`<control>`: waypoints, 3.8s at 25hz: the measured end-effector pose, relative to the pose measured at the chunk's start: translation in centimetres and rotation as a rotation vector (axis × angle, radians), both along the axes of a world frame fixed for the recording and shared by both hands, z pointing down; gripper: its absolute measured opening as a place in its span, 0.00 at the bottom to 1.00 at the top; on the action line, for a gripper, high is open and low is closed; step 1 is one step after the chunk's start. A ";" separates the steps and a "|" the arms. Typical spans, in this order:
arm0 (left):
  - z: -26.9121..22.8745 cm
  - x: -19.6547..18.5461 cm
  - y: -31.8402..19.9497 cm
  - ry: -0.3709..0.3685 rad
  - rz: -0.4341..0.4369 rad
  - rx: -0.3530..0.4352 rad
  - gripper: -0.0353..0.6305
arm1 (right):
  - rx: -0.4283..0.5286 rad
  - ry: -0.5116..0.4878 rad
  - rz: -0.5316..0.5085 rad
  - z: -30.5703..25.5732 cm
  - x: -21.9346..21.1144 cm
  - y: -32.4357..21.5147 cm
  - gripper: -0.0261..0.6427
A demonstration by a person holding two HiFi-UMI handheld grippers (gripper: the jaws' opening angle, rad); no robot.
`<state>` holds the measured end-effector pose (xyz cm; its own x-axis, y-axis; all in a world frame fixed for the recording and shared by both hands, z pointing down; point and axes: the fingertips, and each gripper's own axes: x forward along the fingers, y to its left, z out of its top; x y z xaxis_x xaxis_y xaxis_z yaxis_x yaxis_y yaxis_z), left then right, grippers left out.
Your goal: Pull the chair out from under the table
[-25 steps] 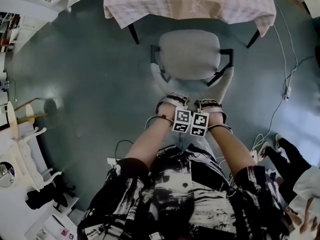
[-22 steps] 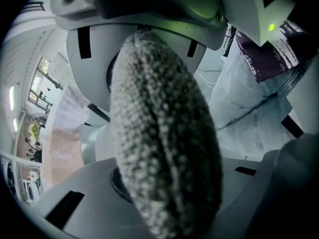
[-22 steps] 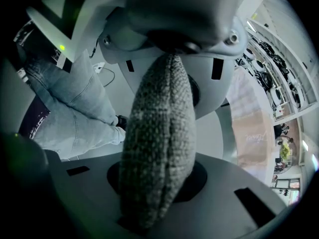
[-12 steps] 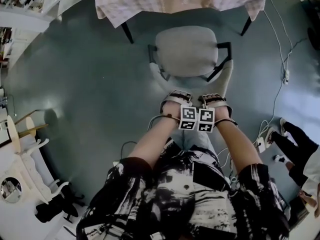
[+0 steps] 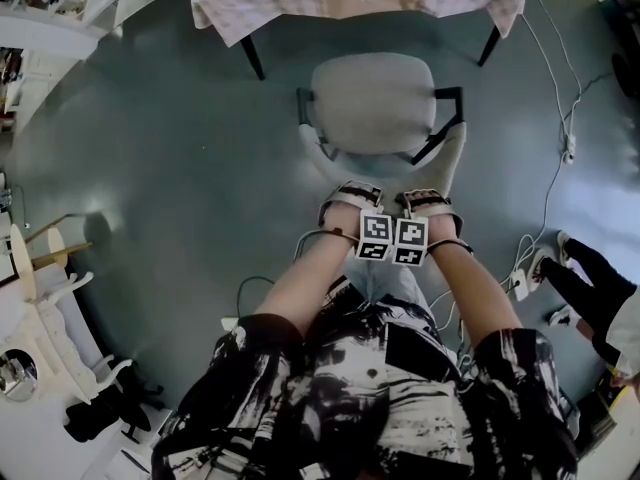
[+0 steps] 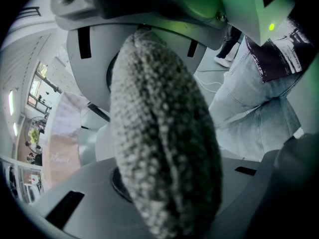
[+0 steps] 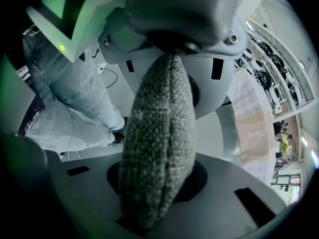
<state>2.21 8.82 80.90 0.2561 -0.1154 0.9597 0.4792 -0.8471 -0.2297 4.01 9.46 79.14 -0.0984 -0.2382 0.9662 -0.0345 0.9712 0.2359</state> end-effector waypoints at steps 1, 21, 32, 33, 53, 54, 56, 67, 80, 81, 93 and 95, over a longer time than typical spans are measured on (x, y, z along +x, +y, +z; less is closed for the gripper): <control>0.0 0.1 0.4 -0.001 -0.004 0.001 0.19 | 0.001 0.000 -0.004 0.0 0.2 0.4 0.12; -1.0 1.0 3.0 0.039 -0.136 0.032 0.30 | 0.081 -0.002 -0.115 -0.3 1.5 3.3 0.19; -11.7 -3.8 4.0 0.231 -0.246 0.030 0.19 | 0.110 -0.082 -0.125 -9.8 3.0 5.7 0.19; -13.5 -4.0 3.8 0.277 -0.275 0.035 0.13 | 0.138 -0.105 -0.113 -11.7 3.1 5.8 0.16; -63.0 -6.0 -5.1 1.484 -0.635 -0.070 0.06 | 0.537 -1.465 0.447 -63.2 1.2 -3.2 0.04; -63.7 -6.0 -5.2 1.482 -0.634 -0.058 0.06 | 0.556 -1.464 0.434 -64.0 1.3 -3.2 0.04; -64.8 -6.0 -5.4 1.482 -0.640 -0.048 0.06 | 0.581 -1.464 0.414 -65.2 1.1 -3.2 0.04; -65.6 -6.0 -5.6 1.498 -0.666 -0.025 0.06 | 0.590 -1.446 0.432 -64.6 0.2 -3.1 0.04; -64.3 -6.2 -5.8 1.469 -0.701 -0.030 0.06 | 0.611 -1.436 0.446 -63.6 0.3 -3.5 0.04; -64.2 -6.1 -5.8 1.469 -0.702 -0.030 0.05 | 0.613 -1.435 0.447 -63.5 0.4 -3.5 0.04; -63.8 -5.7 -6.1 1.467 -0.716 -0.026 0.05 | 0.624 -1.432 0.451 -63.3 1.1 -3.6 0.04; -64.0 -5.8 -6.1 1.468 -0.717 -0.025 0.05 | 0.623 -1.433 0.450 -63.5 1.1 -3.6 0.04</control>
